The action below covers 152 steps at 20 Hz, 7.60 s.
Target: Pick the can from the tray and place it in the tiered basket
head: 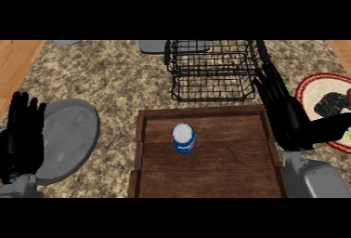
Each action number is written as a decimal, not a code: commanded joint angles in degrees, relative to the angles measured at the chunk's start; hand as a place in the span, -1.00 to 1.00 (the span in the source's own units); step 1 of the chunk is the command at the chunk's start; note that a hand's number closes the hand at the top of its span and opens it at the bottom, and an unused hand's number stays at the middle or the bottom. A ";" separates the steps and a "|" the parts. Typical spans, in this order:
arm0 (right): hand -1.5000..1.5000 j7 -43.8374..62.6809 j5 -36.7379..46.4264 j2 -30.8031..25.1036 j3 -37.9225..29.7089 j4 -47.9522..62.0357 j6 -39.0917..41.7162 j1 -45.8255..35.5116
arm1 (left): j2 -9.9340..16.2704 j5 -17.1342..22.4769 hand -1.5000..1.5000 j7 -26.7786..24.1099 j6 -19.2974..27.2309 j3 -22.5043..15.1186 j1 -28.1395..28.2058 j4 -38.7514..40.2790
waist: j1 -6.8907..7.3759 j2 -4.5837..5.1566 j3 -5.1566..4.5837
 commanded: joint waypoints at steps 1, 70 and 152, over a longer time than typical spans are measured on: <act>1.00 -1.32 -4.52 2.14 -1.19 1.34 3.63 -2.18 | 1.23 -4.95 0.00 0.42 0.64 -3.90 -1.46 -0.34 | 0.22 0.07 -2.80; -1.00 25.40 28.78 -7.82 13.68 -14.77 65.74 -25.94 | -7.95 -25.90 0.00 5.94 -5.32 -14.46 -10.59 5.56 | 0.42 -0.06 -2.92; 1.00 -17.27 82.92 12.32 17.77 19.60 34.32 -13.73 | -15.05 -33.40 0.00 5.70 -13.87 -6.49 -8.48 2.60 | 0.46 -0.07 -2.91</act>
